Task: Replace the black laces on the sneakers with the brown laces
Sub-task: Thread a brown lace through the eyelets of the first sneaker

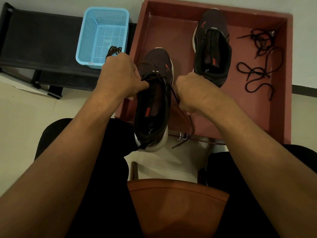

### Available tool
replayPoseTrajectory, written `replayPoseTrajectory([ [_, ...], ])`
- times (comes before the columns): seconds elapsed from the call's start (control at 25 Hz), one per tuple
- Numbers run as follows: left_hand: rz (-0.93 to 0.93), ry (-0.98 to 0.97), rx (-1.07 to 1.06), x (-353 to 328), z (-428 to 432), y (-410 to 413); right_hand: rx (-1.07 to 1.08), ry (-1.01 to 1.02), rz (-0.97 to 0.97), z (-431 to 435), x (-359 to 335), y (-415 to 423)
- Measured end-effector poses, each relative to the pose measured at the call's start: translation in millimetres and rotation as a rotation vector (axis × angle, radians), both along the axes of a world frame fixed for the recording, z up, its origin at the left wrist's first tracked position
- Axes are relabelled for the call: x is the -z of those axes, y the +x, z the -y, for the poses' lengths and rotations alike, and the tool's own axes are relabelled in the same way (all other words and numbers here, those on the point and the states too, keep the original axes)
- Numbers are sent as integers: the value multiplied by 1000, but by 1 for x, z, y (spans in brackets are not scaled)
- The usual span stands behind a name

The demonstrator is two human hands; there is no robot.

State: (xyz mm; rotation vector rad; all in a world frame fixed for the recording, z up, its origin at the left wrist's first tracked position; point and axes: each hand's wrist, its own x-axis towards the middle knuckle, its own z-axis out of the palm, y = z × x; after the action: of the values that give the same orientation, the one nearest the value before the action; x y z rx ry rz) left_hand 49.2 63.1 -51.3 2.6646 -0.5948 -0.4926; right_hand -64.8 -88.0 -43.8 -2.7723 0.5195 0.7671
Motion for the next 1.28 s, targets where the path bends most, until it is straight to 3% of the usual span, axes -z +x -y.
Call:
replayPoseTrajectory([
  [0.08, 2, 2, 6, -1, 1, 0, 19, 3, 19, 1, 2, 1],
  [0.24, 35, 14, 33, -3, 2, 0, 125, 104, 365, 7, 7, 12],
  [0.36, 27, 8, 16, -3, 2, 0, 81, 101, 445, 5, 11, 13],
  [0.44, 12, 5, 4, -2, 2, 0, 63, 54, 404, 6, 8, 12],
  [0.64, -20, 20, -7, -3, 2, 1, -30, -3, -45, 0, -3, 3],
  [0.72, -8, 24, 3, -3, 2, 1, -13, -8, -9, 0, 0, 3],
  [0.84, -4, 28, 9, -2, 3, 1, 73, 67, 292, 5, 5, 10],
  [0.96, -13, 30, 3, -2, 3, 1, 52, 80, 419, 5, 10, 15],
  [1.04, -30, 31, -13, -1, 2, 2, 37, 54, 401, 6, 9, 15],
  [1.2, -48, 33, -36, -1, 2, 3, 14, 20, 110, 6, 3, 4],
  [1.28, -49, 36, -31, -2, 1, 3, 25, 24, 70, 5, 4, 3],
])
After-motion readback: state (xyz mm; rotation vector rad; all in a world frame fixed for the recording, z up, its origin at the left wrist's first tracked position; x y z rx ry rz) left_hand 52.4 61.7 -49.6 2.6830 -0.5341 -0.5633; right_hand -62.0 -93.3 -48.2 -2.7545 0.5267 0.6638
